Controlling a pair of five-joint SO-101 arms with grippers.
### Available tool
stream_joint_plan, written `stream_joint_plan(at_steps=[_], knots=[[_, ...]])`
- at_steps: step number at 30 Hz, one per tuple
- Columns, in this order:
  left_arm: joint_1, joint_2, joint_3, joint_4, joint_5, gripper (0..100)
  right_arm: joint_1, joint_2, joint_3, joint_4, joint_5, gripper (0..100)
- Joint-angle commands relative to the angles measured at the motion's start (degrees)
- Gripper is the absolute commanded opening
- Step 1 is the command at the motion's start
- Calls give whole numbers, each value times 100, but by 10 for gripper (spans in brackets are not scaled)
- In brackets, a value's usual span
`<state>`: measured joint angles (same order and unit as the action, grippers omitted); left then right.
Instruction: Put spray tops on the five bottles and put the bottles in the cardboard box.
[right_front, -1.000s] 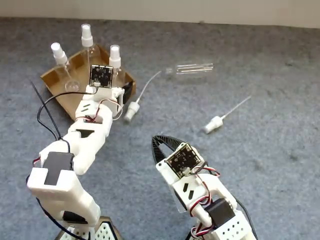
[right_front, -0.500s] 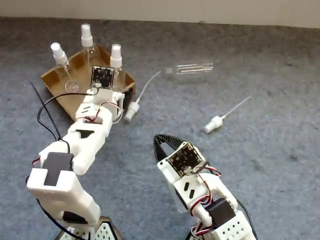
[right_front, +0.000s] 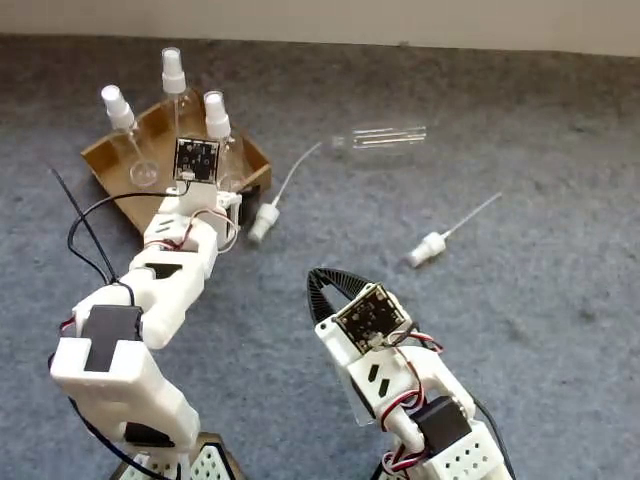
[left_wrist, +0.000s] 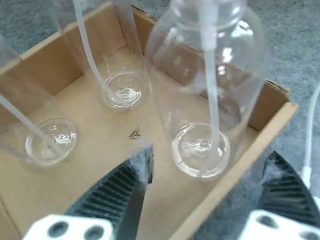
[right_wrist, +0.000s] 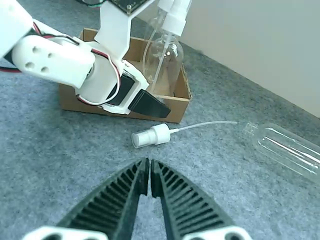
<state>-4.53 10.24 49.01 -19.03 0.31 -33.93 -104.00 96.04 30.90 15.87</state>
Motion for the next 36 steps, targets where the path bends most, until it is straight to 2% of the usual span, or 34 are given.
stream_joint_plan(at_steps=[1,7,13,21,29,34,36], knots=[[-22,-330,-13,0,-18,292,75,-4,593,13,70,12],[-22,-382,66,0,-18,292,75,-4,593,13,70,12],[4,-1446,699,255,-18,292,75,-4,593,22,70,12],[13,-3222,743,2708,-18,291,119,-4,593,22,70,12],[189,-5147,725,5284,-9,288,778,-66,620,4,35,12],[541,-6264,681,6585,-9,288,892,-66,611,-75,35,12],[602,-6633,523,7095,-9,288,1156,-66,611,-180,35,12]])
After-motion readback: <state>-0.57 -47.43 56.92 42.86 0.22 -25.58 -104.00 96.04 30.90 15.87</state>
